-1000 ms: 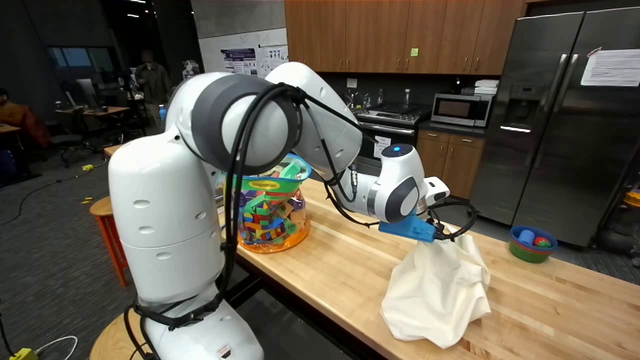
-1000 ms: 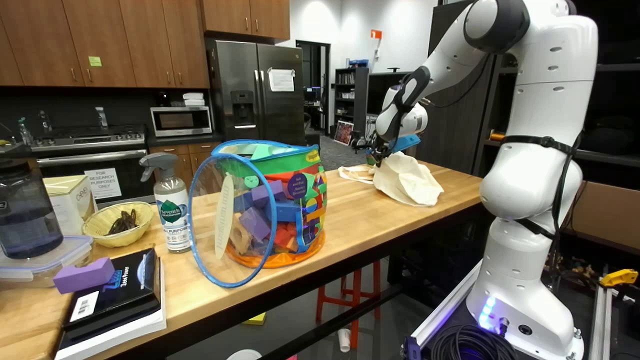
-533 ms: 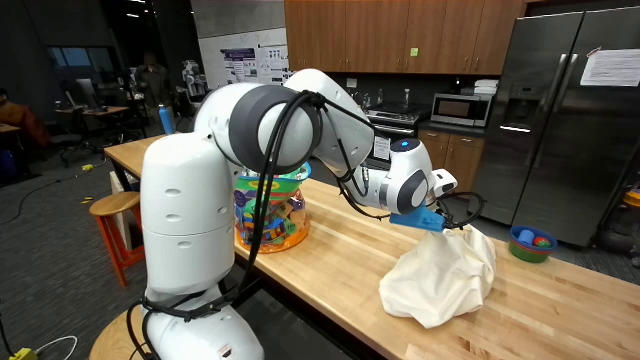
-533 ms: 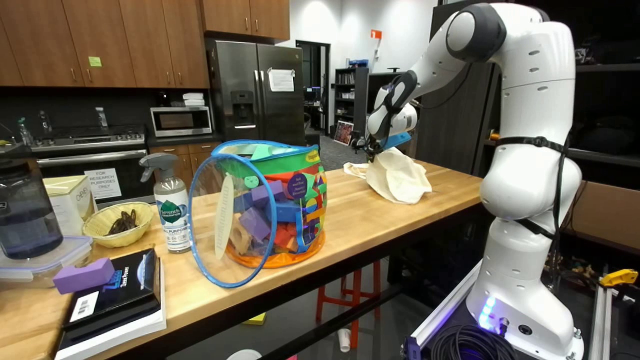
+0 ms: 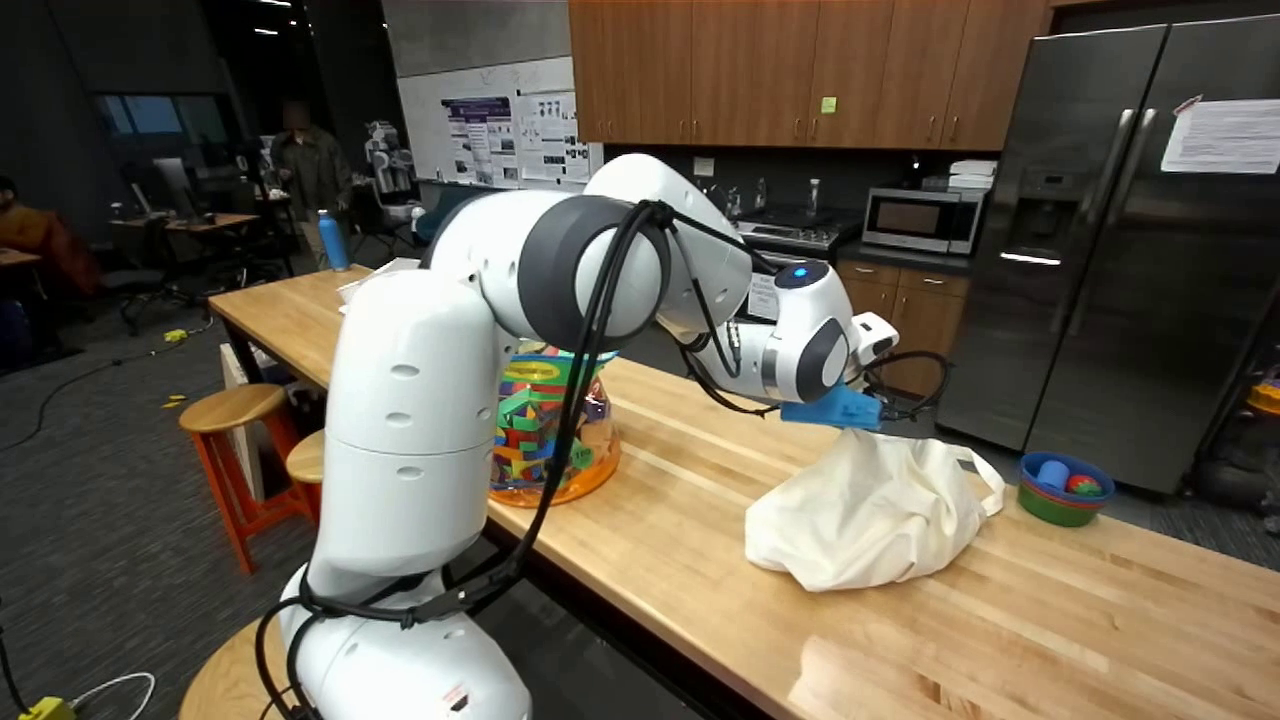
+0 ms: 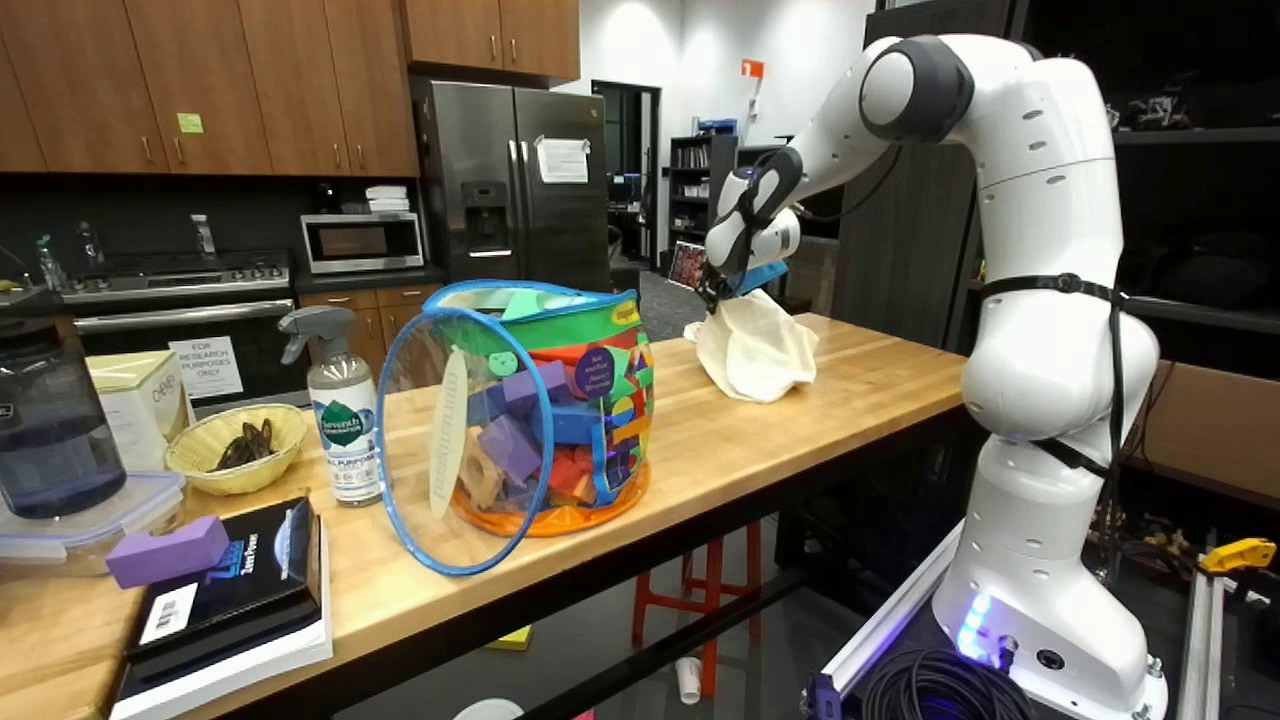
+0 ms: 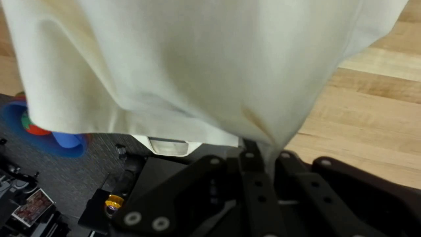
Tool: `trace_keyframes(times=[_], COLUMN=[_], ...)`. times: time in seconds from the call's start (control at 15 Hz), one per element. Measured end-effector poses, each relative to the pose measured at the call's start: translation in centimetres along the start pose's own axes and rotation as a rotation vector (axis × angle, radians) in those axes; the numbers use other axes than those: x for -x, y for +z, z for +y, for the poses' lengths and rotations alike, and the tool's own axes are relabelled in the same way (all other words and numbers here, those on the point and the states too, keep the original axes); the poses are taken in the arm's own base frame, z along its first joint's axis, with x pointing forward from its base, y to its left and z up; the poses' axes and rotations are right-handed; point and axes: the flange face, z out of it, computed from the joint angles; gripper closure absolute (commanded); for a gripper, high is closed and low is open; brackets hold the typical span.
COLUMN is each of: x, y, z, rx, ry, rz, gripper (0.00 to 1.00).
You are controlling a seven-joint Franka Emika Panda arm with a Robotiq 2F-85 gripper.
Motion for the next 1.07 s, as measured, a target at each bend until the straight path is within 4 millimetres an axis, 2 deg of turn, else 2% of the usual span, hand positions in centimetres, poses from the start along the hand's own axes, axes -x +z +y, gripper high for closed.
trace_keyframes(times=[0.27,0.53,1.07], x=[-3.0,-5.1,-6.3], y=[-0.5,-1.6,-2.7], z=[-2.9,-5.5,-8.7], rx=[-0.024,-0.049,-0.083], ry=[-0.044,-0.094,-0.174], rz=[0.050,0.095,0.150], gripper=[0.99,0.99,0.99])
